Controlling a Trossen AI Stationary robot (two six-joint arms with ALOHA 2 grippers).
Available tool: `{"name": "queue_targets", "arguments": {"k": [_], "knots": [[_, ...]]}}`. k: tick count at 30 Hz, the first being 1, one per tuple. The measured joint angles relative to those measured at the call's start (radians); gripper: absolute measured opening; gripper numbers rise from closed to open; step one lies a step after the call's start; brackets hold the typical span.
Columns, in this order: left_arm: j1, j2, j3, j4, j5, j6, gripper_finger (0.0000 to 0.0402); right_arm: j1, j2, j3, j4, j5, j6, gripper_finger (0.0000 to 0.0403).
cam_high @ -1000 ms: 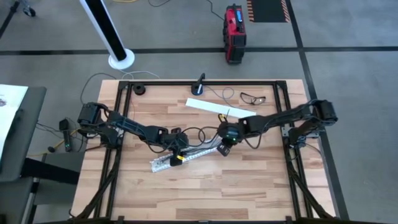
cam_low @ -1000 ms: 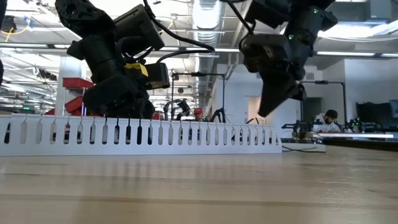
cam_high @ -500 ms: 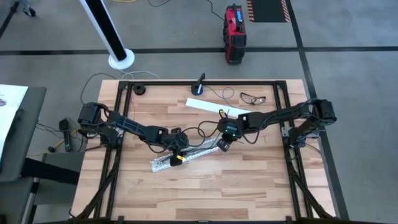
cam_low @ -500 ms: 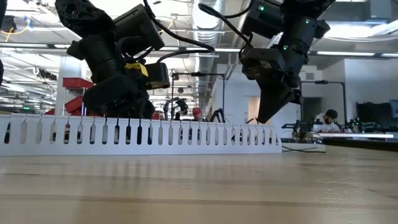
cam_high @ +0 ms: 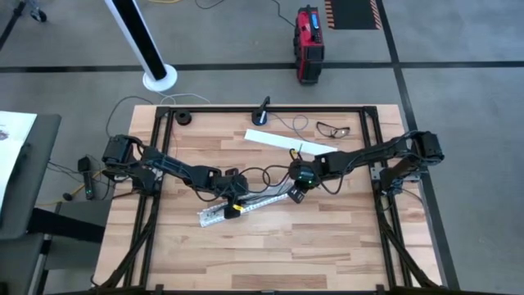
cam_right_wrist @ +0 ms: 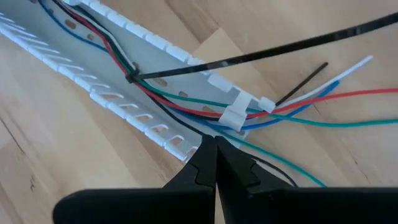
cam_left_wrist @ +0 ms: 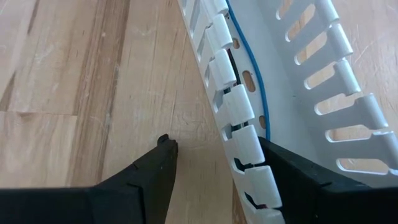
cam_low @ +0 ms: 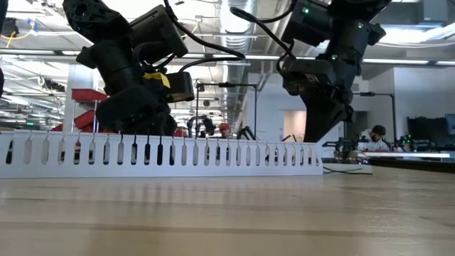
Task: Ziptie cables
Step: Put the colored zip-tied into the white cable duct
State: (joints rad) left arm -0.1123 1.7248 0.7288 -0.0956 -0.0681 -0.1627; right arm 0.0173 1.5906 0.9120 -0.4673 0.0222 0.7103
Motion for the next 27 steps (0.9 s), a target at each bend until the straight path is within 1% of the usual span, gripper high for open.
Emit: {"name": "queue_targets", "arguments": {"k": [19,22,27], "knots": [[0.000,0.000,-0.001,0.007,0.000,0.000,0.0207,-0.013,0.000,-0.001,-0.003,0.002,0.024,0.0002],[0.000,0.001,-0.002,0.012,0.000,0.000,0.0207,-0.013,0.000,-0.001,-0.004,0.003,0.024,0.0011],[0.000,0.001,-0.002,0.014,0.000,0.001,0.0207,-0.014,0.001,-0.002,-0.003,0.003,0.024,0.0039]]}}
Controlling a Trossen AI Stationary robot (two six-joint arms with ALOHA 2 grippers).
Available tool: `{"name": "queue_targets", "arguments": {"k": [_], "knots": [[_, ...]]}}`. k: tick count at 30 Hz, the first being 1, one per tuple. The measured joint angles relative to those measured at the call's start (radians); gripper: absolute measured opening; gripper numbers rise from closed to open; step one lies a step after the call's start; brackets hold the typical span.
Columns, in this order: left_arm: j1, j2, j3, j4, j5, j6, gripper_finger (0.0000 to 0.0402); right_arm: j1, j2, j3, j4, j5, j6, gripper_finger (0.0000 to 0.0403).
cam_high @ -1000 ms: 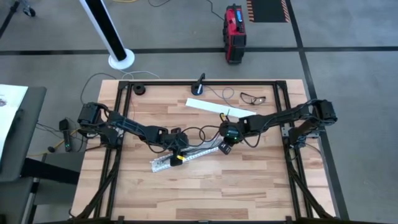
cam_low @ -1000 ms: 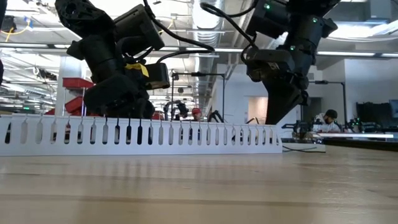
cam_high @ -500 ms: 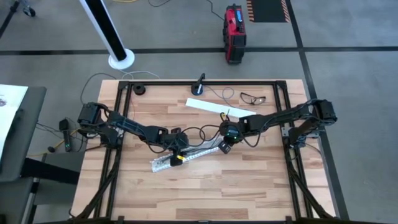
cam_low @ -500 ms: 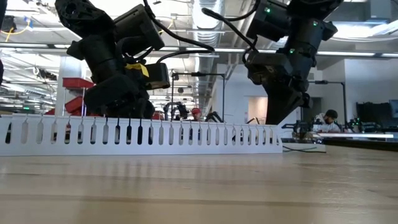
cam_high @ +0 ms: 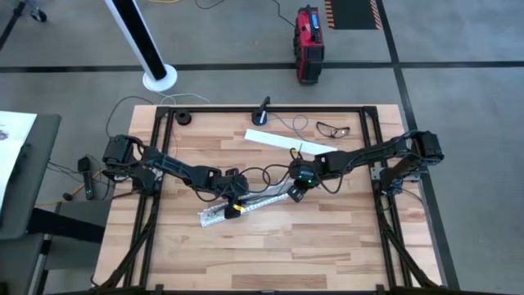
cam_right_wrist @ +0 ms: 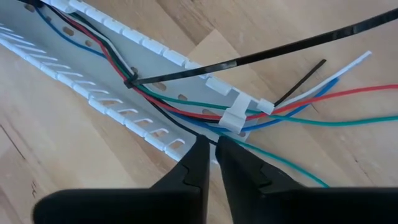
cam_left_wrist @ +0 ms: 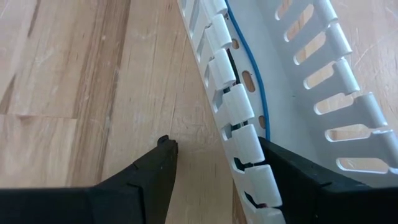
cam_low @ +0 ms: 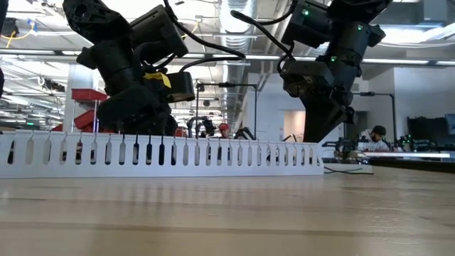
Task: Ziptie cables
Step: Put the colored zip-tied into the white cable duct
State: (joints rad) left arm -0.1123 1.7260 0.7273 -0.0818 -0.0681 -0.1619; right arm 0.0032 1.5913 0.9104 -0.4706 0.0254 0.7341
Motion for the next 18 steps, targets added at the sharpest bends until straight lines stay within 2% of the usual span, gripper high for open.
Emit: {"name": "queue_targets", "arguments": {"k": [8,18], "knots": [[0.000,0.001,0.000,0.005,0.001,0.015,0.0207,0.000,0.000,0.000,0.001,0.002,0.000,0.0081],[0.000,0.001,0.000,0.006,0.022,0.034,0.0207,-0.036,0.001,-0.003,-0.029,0.024,0.001,0.0084]]}}
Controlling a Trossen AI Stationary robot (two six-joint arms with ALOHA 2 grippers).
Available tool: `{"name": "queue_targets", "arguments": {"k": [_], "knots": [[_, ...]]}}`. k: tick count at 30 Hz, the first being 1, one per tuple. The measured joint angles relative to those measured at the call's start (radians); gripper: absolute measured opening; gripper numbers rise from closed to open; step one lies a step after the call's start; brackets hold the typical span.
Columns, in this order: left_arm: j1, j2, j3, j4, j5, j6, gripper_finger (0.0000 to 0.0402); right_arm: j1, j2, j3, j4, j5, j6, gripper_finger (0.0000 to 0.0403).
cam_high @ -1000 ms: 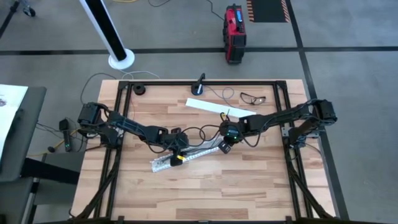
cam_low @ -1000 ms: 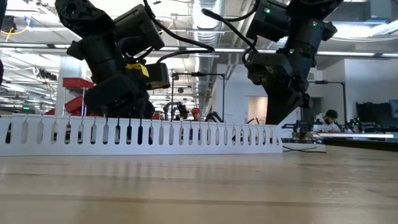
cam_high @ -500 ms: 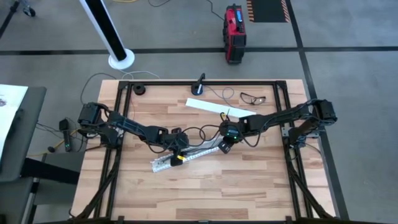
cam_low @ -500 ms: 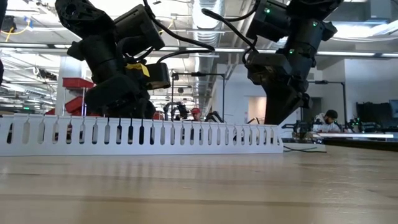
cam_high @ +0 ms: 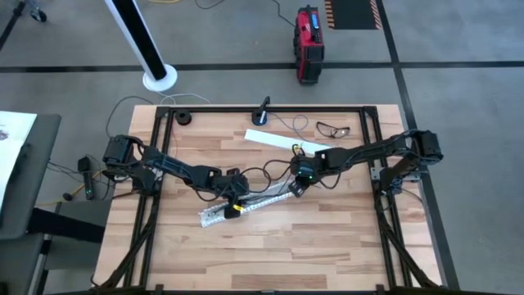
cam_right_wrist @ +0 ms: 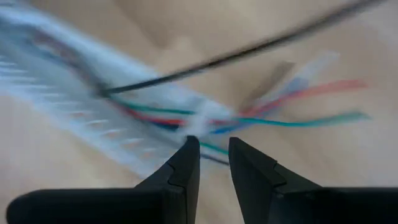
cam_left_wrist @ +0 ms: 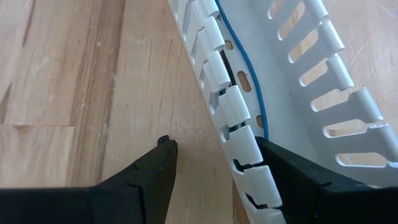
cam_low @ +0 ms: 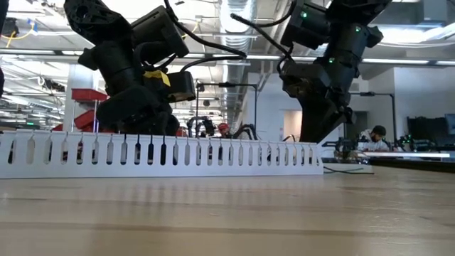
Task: Ziptie cables
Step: Put the colored zip-tied into the white cable duct
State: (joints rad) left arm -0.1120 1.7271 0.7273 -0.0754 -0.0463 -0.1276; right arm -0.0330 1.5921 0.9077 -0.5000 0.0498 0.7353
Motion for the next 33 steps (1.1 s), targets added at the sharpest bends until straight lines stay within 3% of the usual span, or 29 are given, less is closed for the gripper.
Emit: {"name": "queue_targets", "arguments": {"k": [9,14,19,23,28,33], "knots": [[-0.005,0.000,0.000,-0.013,0.021,0.045,0.0207,-0.045,0.001,0.000,-0.028,0.014,0.017,0.0084],[-0.006,-0.002,0.004,-0.040,0.028,0.084,0.0207,-0.027,0.001,0.001,-0.032,-0.052,-0.001,0.0083],[-0.007,-0.003,0.005,-0.052,0.028,0.130,0.0207,0.018,0.001,0.002,-0.199,-0.075,-0.002,0.0078],[0.005,-0.003,0.004,-0.038,0.023,0.018,0.0207,0.070,0.001,0.002,-0.401,-0.056,-0.057,0.0072],[0.017,0.002,-0.005,0.058,0.066,-0.184,0.0207,0.145,-0.002,0.013,-0.393,-0.038,-0.184,0.0071],[0.015,0.004,-0.005,0.081,0.071,-0.309,0.0207,0.217,-0.002,0.072,-0.392,0.138,-0.209,0.0052]]}}
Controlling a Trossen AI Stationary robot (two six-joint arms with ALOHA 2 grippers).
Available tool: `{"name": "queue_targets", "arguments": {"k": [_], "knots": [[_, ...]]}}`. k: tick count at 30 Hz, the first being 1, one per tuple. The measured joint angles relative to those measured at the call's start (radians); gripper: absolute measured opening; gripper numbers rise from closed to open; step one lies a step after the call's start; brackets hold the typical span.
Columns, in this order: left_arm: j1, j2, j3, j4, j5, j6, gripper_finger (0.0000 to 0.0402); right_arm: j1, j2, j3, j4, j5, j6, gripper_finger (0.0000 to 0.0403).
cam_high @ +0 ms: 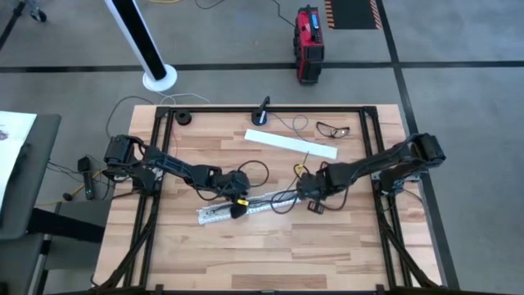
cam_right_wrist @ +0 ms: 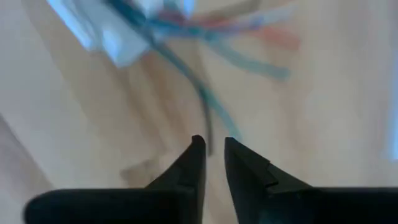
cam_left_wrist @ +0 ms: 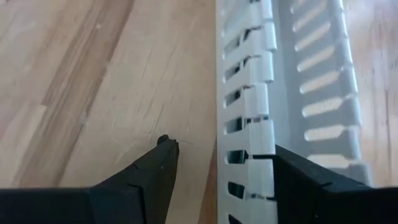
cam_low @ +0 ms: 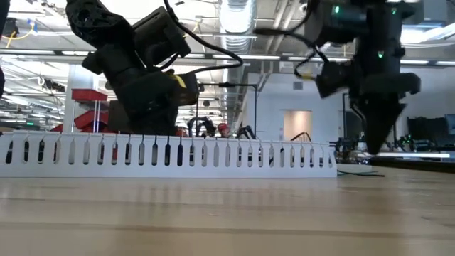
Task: Ziptie cables
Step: Put the colored zip-tied into the white cable duct
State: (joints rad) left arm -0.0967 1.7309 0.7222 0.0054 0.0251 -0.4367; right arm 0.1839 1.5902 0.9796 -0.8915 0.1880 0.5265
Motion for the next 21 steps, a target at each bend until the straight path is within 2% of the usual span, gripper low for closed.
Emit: {"name": "queue_targets", "arguments": {"k": [4,9,16,21], "knots": [[0.000,0.000,0.000,0.004,0.001,-0.024,0.0207,0.043,0.000,0.087,0.019,0.067,-0.152,0.0007],[0.000,0.001,0.000,0.003,0.014,0.067,0.0207,0.034,0.000,0.140,0.084,0.052,-0.350,0.0001],[0.000,0.002,0.001,0.011,0.021,0.081,0.0207,-0.020,0.002,0.116,0.157,0.015,-0.473,0.0001],[0.000,0.002,0.001,0.011,0.020,0.062,0.0207,-0.032,0.002,0.099,0.214,-0.004,-0.498,0.0000]]}}
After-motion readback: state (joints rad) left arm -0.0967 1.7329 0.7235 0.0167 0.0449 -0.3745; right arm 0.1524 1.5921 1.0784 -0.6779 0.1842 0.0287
